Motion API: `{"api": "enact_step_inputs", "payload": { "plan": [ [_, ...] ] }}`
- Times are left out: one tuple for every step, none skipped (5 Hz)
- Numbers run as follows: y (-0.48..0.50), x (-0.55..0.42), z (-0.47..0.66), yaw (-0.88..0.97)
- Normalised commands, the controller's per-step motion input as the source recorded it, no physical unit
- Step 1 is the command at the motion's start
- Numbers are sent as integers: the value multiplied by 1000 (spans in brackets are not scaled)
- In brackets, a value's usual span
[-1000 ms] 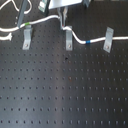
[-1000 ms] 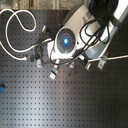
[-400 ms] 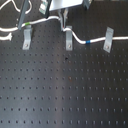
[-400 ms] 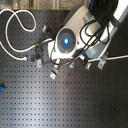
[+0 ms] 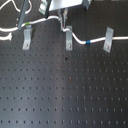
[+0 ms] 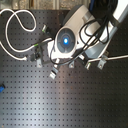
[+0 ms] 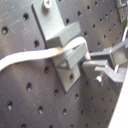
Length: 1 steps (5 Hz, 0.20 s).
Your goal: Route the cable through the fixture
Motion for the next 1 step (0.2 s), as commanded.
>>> {"api": "enact_step_inputs", "payload": {
  "plan": [
    [-133,-139,4,-166]
  ]
}}
